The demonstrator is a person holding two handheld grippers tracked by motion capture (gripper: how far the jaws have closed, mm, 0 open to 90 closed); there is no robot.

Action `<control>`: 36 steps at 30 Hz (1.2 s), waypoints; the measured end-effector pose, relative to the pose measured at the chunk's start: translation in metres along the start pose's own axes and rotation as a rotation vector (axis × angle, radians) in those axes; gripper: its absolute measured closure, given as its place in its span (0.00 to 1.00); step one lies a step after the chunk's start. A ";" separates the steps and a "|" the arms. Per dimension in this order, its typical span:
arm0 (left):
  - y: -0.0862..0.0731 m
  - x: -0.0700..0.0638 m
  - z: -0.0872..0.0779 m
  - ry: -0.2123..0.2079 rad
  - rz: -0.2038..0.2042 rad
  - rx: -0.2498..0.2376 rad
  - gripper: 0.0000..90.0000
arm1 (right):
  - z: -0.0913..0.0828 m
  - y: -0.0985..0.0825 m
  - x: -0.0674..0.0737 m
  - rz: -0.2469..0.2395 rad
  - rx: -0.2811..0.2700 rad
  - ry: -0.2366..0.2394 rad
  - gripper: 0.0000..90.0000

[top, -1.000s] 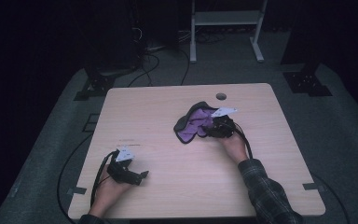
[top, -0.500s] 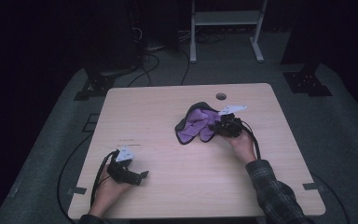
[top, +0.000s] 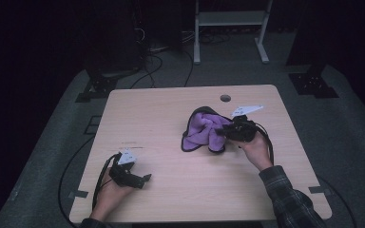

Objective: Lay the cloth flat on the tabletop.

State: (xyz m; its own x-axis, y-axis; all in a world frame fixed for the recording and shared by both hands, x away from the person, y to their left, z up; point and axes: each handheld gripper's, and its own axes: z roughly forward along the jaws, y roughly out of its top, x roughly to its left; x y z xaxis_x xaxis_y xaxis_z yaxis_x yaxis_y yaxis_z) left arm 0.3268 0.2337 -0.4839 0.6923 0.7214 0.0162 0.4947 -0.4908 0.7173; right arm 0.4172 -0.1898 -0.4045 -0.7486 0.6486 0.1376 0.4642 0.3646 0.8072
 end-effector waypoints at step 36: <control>0.000 0.000 0.000 -0.001 -0.002 0.003 0.00 | -0.055 -0.082 -0.056 0.049 0.198 -0.209 0.78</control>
State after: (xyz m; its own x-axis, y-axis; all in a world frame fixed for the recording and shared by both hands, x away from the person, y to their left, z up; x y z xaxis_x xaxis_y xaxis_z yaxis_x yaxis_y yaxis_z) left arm 0.3265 0.2339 -0.4836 0.6922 0.7216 0.0141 0.4976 -0.4913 0.7149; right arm 0.3944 -0.2928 -0.4468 -0.6187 0.7848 0.0361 0.5962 0.4391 0.6721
